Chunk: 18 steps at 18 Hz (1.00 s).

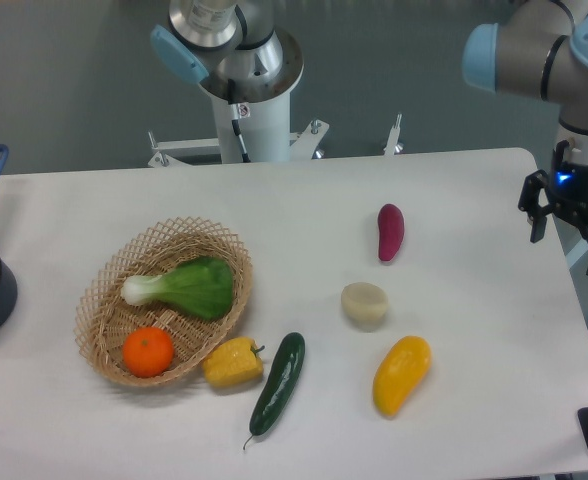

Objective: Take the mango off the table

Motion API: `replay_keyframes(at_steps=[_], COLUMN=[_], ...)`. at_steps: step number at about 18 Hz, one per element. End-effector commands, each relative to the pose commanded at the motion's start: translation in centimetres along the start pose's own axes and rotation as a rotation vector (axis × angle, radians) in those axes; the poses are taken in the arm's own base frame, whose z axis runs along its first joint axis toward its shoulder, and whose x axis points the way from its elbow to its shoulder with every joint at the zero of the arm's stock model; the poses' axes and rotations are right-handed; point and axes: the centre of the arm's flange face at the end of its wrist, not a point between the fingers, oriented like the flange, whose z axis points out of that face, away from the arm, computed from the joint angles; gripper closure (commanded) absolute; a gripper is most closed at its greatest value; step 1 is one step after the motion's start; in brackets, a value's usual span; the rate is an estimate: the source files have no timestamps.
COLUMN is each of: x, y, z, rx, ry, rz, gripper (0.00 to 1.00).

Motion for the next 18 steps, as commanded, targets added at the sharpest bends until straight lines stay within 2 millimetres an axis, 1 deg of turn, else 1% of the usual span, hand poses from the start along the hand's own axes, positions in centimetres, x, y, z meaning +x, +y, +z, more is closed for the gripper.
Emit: replay_keyframes(at_steps=[4, 6, 7, 9, 10, 14, 18], x=[0.2, 0.9, 1.0, 1.5, 1.9, 1.6, 2.3], y=[-0.2, -0.5, -0.5, -0.9, -1.7, -4.5, -8.0], z=[0.3, 1.2, 1.2, 2.0, 2.7, 3.5, 5.8], rx=[-0.001, 0.005, 0.002, 0.005, 0.010, 0.024, 0.047], ry=[0.003, 0.017, 0.008, 0.005, 0.019, 0.032, 0.075], rz=[0.004, -0.005, -0.027, -0.101, -0.135, -0.280, -0.342], gripper=[0.00, 0.00, 0.00, 0.00, 0.00, 0.00, 0.00])
